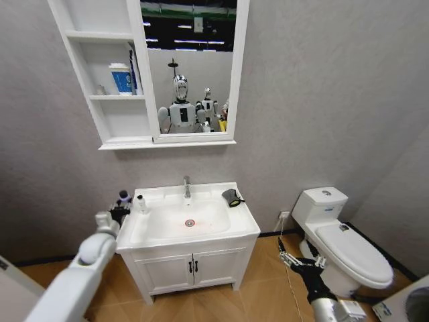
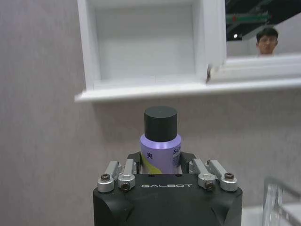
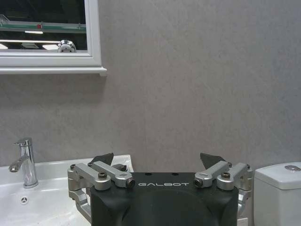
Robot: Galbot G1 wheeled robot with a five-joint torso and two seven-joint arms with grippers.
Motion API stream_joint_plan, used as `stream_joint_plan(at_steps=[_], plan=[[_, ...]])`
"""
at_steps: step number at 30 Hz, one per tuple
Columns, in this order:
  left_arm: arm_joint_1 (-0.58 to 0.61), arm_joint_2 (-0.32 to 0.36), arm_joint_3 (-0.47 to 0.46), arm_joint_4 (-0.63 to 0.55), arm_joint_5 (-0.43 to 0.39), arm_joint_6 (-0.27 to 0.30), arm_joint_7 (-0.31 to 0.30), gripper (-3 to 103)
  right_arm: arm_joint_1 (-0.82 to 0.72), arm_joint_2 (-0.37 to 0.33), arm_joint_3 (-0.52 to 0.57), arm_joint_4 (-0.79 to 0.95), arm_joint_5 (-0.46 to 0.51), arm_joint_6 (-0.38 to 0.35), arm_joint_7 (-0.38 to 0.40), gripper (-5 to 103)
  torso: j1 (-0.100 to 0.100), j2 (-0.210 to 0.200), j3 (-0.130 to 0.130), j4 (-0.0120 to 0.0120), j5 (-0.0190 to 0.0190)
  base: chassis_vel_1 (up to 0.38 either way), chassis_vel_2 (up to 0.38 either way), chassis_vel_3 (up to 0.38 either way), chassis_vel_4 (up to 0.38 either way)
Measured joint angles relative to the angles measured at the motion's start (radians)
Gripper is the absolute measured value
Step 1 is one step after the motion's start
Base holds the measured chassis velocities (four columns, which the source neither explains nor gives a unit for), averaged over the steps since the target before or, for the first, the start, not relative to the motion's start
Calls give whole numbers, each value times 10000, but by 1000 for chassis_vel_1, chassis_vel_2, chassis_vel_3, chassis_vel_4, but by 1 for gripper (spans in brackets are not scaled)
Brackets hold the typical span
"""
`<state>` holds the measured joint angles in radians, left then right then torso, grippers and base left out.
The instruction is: Move facial cleanser and shampoo from washbasin to cabinet, then wipe washbasin with towel.
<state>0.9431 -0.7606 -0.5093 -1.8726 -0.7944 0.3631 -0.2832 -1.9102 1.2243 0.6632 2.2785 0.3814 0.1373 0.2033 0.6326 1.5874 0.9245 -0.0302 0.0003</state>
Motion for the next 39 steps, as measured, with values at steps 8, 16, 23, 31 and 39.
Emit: stream_joint_plan(at_steps=[8, 16, 23, 31, 39], plan=[[-5438, 1688, 3125, 1275, -2196, 2271, -742, 42, 253, 59, -70, 31, -20, -53, 55, 100, 2, -1, 3, 0, -15, 0, 0, 0, 0], [-10938, 681, 7086, 4968, -2945, 3239, -631, 42, 529, 81, -81, 44, 78, -64, 88, 100, 1, 0, 2, -2, 5, 0, 0, 0, 0], [-13081, -1014, 8551, 8079, -2828, 3482, -546, 42, 690, 23, -73, -108, 231, 5, 88, 100, 3, -2, 3, -2, -3, 0, 0, 0, 0], [-13615, -2273, 8566, 10107, -2099, 3310, -548, 42, 844, -49, -55, -266, 408, 18, 88, 100, 3, -3, 3, -2, -9, 0, 0, 0, 0], [-13533, -2921, 7993, 11479, -959, 2813, -401, 42, 869, -117, -13, -375, 488, 34, 87, 100, 2, -2, 2, 1, -10, 0, 0, 0, 0]])
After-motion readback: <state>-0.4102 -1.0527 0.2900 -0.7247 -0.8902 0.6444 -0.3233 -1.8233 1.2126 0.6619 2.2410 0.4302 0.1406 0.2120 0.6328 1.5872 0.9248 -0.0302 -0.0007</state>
